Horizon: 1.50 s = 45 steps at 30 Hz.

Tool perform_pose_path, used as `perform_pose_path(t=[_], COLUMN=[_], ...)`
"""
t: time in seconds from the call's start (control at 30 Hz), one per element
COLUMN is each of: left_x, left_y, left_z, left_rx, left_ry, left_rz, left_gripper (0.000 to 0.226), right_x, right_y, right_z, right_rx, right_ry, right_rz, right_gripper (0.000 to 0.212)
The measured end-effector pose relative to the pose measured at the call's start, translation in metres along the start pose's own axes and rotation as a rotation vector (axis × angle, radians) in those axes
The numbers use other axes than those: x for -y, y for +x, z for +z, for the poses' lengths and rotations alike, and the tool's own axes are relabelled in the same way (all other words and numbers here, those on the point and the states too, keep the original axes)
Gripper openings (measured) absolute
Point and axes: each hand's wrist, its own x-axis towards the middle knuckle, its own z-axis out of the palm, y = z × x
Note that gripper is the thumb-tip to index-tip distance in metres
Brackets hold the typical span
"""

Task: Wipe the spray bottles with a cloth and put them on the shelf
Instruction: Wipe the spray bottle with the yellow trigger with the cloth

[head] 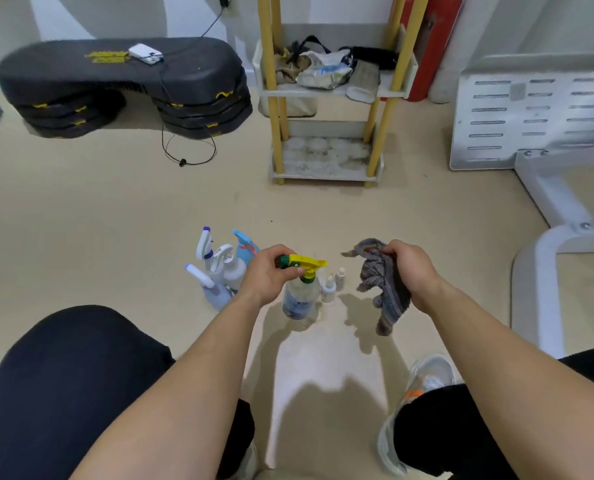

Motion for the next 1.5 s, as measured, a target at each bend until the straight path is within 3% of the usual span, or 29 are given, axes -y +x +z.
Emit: perform_pose_path(t=[0.17, 0.43, 0.67, 0.73, 0.83, 0.93, 1.03, 1.2, 1.33, 1.5], left_x=[-0.069, -0.141, -0.169, -0.170, -0.167, -0.164, -0.163, -0.167, -0.174, -0.182], left_y=[0.000, 0.027, 0.054, 0.059, 0.065, 0.068, 0.071, 0.075, 0.074, 0.078], left_z=[-0.031, -0.057, -0.070, -0.071, -0.070, -0.066, -0.063, -0.053, -0.051, -0.058], left_rx=[-0.019, -0.108, -0.164, -0.161, -0.176, -0.161, -0.124, -0.107, -0.177, -0.216], left_ry=[-0.010, -0.124, -0.244, -0.239, -0.229, -0.234, -0.196, -0.263, -0.309, -0.321], left_rz=[0.110, 0.247, 0.310, 0.314, 0.327, 0.339, 0.354, 0.350, 0.375, 0.405], left_gripper=[0.015, 0.015, 0.019, 0.019, 0.016, 0.018, 0.021, 0.020, 0.023, 0.023], right_x=[0.067, 0.136, 0.162, 0.165, 0.166, 0.167, 0.167, 0.172, 0.163, 0.158], right_y=[-0.013, -0.018, 0.011, 0.019, 0.025, 0.037, 0.042, 0.027, 0.023, 0.033], right_z=[0.013, 0.051, 0.040, 0.039, 0.046, 0.046, 0.043, 0.061, 0.071, 0.053], right_rx=[0.037, 0.097, 0.033, -0.025, -0.083, 0.035, 0.140, -0.031, -0.138, -0.215], right_ry=[0.125, -0.300, -0.668, -0.716, -0.597, -0.415, -0.188, -0.165, -0.527, -0.536], right_rz=[-0.255, -0.764, -1.066, -1.112, -1.081, -0.902, -0.764, -0.969, -1.221, -1.199], right_gripper=[0.022, 0.027, 0.040, 0.038, 0.027, 0.013, 0.023, 0.018, 0.040, 0.039])
